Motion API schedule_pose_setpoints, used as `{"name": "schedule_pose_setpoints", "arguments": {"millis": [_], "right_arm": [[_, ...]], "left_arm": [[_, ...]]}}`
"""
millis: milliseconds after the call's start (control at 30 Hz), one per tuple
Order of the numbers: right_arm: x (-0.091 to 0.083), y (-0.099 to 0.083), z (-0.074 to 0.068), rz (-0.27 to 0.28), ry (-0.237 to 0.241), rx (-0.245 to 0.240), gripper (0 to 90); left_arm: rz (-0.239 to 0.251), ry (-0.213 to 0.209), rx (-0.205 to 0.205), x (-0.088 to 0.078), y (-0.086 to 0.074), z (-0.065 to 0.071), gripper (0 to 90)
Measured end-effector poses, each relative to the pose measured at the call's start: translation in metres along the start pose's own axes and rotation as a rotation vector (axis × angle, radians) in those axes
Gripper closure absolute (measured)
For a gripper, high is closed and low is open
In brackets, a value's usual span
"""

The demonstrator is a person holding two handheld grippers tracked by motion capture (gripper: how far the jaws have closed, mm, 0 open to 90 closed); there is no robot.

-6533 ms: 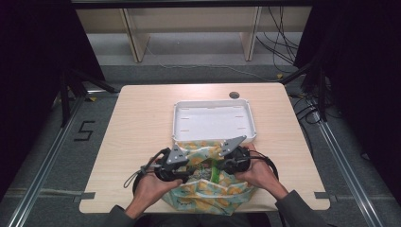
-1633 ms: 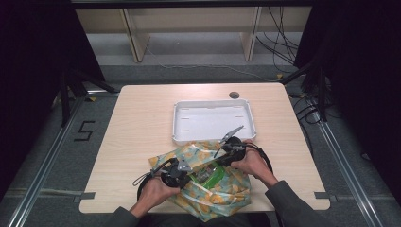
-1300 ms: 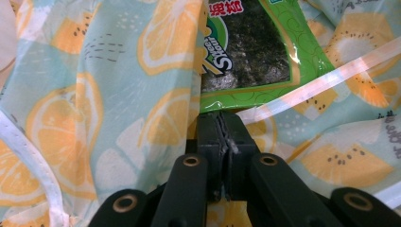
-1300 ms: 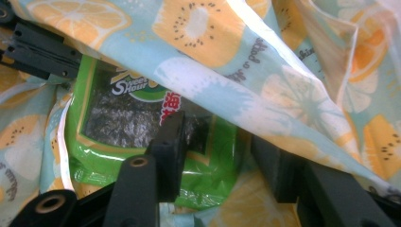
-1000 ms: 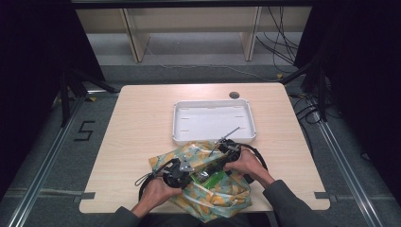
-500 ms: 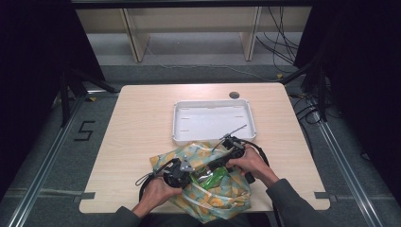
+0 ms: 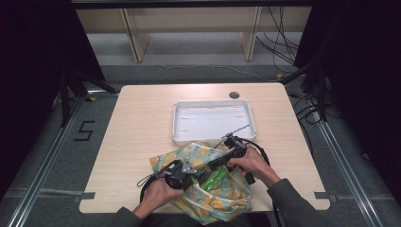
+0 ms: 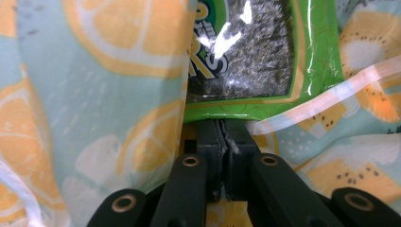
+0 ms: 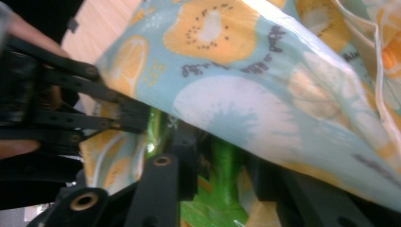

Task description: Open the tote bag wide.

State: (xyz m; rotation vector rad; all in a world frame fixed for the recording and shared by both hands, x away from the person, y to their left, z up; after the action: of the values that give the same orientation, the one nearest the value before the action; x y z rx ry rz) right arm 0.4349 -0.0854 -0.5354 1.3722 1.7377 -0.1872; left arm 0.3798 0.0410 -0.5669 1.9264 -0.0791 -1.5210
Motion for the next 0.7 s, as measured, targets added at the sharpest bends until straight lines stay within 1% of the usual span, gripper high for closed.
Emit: {"name": "schedule_pose_setpoints", "arguments": {"millis": [33,67,100,133,167,200,233,267,300,333,367,400,433,467,500,533,567,600,633,667,700], "right_arm": [[-0.002,0.000,-0.003,0.009,0.012,0.002,73.2],[-0.003,0.000,-0.003,0.007,0.013,0.013,73.9],[-0.004,0.000,-0.003,0.009,0.019,-0.002,74.7],[-0.003,0.001,-0.002,0.014,0.012,-0.013,75.6],[-0.004,0.001,-0.002,0.023,-0.006,-0.013,76.6],[-0.004,0.002,-0.002,0.026,-0.004,-0.016,77.4],[-0.005,0.001,-0.006,0.026,0.019,-0.019,77.6],[-0.006,0.002,-0.004,0.030,-0.005,-0.017,77.8],[-0.007,0.003,-0.003,0.038,-0.013,-0.043,77.8],[-0.009,0.002,-0.005,0.032,-0.003,-0.039,77.9],[-0.011,0.003,-0.006,0.039,-0.009,-0.038,78.0],[-0.012,0.003,-0.006,0.035,0.000,-0.044,78.0],[-0.014,0.002,-0.008,0.032,0.014,-0.050,78.0],[-0.015,0.003,-0.006,0.044,-0.011,-0.066,78.0],[-0.016,0.002,-0.006,0.041,-0.014,-0.082,77.9],[-0.017,0.001,-0.007,0.034,-0.021,-0.068,78.0],[-0.018,0.002,-0.007,0.037,-0.033,-0.083,78.0],[-0.018,0.001,-0.008,0.034,-0.034,-0.100,78.0],[-0.020,-0.001,-0.008,0.022,-0.046,-0.090,78.0],[-0.020,0.000,-0.009,0.031,-0.044,-0.108,78.0],[-0.021,0.000,-0.008,0.035,-0.047,-0.120,78.0]], "left_arm": [[0.007,0.006,0.007,0.000,0.001,-0.001,86.0],[0.008,0.006,0.002,0.000,0.001,-0.001,85.8],[0.007,0.006,0.000,0.000,0.001,0.000,85.5],[0.000,0.006,0.003,0.001,0.000,-0.001,85.3],[-0.003,-0.002,0.004,0.000,0.000,0.000,84.4],[0.005,0.001,-0.006,0.000,0.000,0.000,83.0],[0.004,-0.008,-0.004,0.000,0.000,0.000,80.5],[0.002,-0.016,-0.005,-0.001,0.001,0.001,76.9],[0.009,-0.013,-0.012,-0.003,0.002,0.002,74.6],[0.003,-0.013,-0.003,-0.007,0.003,0.002,71.8],[0.028,0.000,0.014,-0.011,0.006,0.001,69.2],[0.032,-0.004,0.004,-0.016,0.009,0.002,66.4],[0.052,-0.005,-0.008,-0.021,0.013,0.003,63.3],[0.069,-0.001,-0.012,-0.028,0.017,0.003,60.4],[0.078,0.010,-0.013,-0.032,0.020,0.003,57.2],[0.094,0.017,0.002,-0.038,0.023,0.003,56.7],[0.113,0.021,0.002,-0.044,0.027,0.002,56.1],[0.130,0.031,-0.010,-0.048,0.030,0.002,55.3],[0.145,0.038,0.005,-0.053,0.032,0.001,54.8],[0.160,0.047,-0.015,-0.057,0.034,0.000,54.0],[0.175,0.062,0.003,-0.060,0.037,-0.003,53.2]]}}
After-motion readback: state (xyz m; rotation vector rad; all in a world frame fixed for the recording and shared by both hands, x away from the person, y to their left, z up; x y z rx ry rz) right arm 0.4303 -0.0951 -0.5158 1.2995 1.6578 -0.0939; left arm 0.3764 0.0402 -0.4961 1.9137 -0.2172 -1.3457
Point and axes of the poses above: each handheld gripper's, and its own axes: x roughly forward along the jaws, y roughly out of its top, z roughly to its right, the point moved 9 cm from there along x, roughly forward along the jaws, and after that the axes turned 6 degrees about x, right-handed, at the moved point
